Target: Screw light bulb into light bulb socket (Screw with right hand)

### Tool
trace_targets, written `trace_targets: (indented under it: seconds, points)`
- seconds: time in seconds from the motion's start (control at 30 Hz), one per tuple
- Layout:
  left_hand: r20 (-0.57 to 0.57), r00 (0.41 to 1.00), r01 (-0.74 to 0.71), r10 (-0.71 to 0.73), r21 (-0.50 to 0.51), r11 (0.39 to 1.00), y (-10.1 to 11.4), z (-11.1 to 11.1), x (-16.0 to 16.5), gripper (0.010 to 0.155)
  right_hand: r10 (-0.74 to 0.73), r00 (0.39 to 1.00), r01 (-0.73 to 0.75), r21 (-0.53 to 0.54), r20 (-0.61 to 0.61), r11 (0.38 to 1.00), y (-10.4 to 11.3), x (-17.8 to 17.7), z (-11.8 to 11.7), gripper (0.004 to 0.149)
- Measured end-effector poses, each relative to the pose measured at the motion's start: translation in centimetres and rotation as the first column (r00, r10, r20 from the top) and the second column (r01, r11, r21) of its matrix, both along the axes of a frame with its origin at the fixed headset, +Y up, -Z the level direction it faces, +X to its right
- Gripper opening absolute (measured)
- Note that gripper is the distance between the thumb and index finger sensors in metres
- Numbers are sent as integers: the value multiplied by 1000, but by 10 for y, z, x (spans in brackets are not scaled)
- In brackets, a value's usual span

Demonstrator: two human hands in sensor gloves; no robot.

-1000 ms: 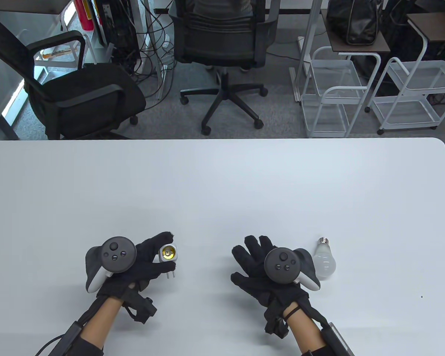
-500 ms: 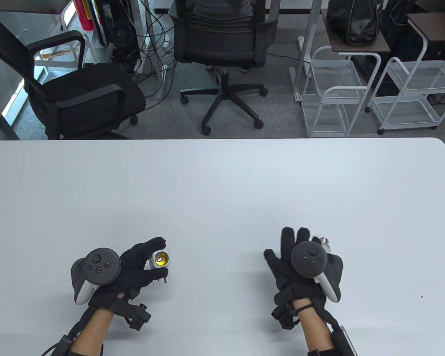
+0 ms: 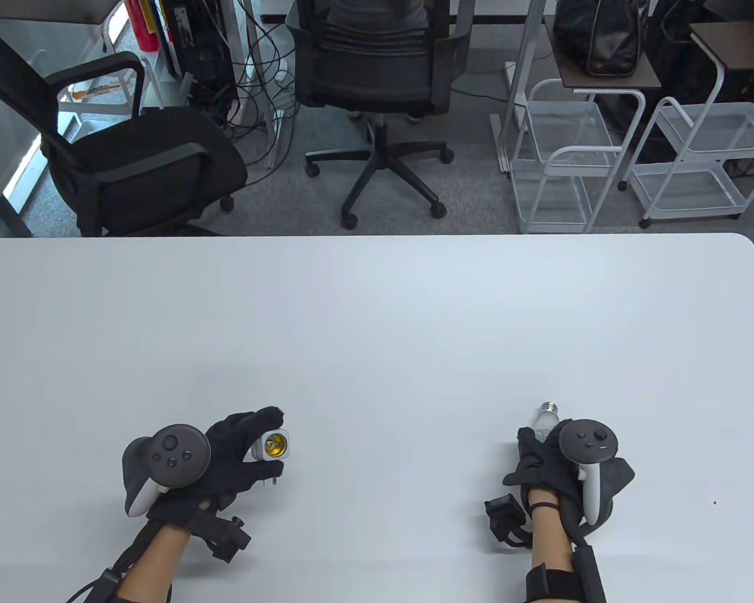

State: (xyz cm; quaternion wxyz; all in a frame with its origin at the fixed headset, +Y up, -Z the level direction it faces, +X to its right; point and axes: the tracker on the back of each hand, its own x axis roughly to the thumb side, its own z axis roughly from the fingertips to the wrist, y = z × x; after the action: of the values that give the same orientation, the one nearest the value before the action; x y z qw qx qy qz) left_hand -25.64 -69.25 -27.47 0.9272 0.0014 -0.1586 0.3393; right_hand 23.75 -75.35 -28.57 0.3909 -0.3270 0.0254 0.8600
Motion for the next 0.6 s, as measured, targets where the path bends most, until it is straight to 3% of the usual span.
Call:
trace_targets:
  seconds: [0.17,0.33,0.5,0.6]
  points:
    - [4,1000,7,-7,4,1000,1,0,1,75,97,994,-98,1,43,995,5,2,1,67]
    - [4,998,55,-55,7,998,-1,0,5,75,99,993,-106,109,68,988,18,2,2,66]
    - [-11,998,66,-66,-1,998,-3,-1,7,75,85,996,-81,213,-10,974,33,-7,-5,65]
    - [-19,995,98,-98,4,995,-3,-1,9,76,63,990,-22,307,-125,951,45,-24,-11,63]
